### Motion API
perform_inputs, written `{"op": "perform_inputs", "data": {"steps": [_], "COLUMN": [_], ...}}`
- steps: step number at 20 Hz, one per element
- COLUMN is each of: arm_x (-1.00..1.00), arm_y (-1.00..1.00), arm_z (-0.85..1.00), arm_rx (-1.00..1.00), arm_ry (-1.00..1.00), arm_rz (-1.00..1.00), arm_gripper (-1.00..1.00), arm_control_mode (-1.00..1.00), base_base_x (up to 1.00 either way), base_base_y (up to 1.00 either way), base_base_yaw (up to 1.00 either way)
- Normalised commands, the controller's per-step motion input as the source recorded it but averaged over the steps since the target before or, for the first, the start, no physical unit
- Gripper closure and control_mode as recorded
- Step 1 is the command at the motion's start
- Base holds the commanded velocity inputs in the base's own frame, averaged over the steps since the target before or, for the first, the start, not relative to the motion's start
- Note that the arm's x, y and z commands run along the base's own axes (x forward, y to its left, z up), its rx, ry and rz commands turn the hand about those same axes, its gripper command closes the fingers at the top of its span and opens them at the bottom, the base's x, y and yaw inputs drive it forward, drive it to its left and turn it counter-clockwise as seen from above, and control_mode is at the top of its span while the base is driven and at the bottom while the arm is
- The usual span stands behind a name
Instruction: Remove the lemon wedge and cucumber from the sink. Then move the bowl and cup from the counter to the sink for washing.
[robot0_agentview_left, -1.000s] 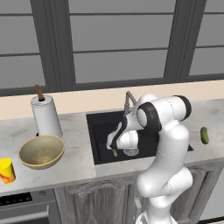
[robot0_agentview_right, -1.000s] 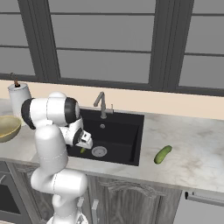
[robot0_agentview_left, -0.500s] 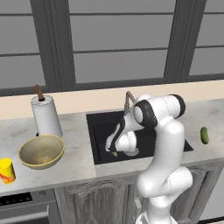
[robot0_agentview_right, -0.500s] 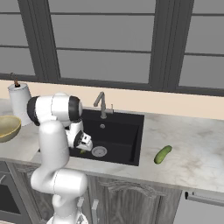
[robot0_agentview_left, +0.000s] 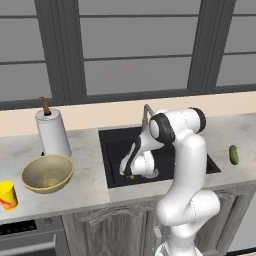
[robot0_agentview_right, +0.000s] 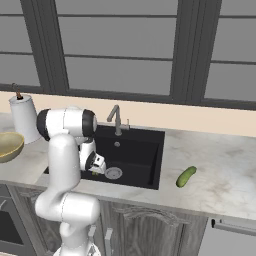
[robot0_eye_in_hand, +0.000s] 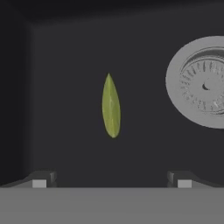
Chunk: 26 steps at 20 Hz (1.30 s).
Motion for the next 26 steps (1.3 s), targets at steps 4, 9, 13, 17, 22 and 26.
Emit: {"op": "perform_inputs", "data": {"steps": [4,9,13,17,22,26], "arm_x": [0.17,0.17,0.14,0.11,0.12,0.06], "arm_y": [0.0,0.0,0.0,0.0,0.01,0.09], "arm_z": [-0.13,-0.11,-0.12,-0.14,-0.13,-0.11], "arm_rx": [0.0,0.0,-0.01,-0.02,-0.01,0.0], "arm_ry": [0.0,0.0,-0.01,0.0,-0.01,0.0], "arm_rz": [0.0,0.0,0.0,0.0,0.0,0.0], "arm_gripper": [-1.0,-1.0,-1.0,-1.0,-1.0,-1.0], "arm_control_mode": [-1.0,-1.0,-1.0,-1.0,-1.0,-1.0], "base_base_x": [0.0,0.0,0.0,0.0,0.0,0.0], "base_base_y": [0.0,0.0,0.0,0.0,0.0,0.0], "base_base_yaw": [0.0,0.0,0.0,0.0,0.0,0.0]}}
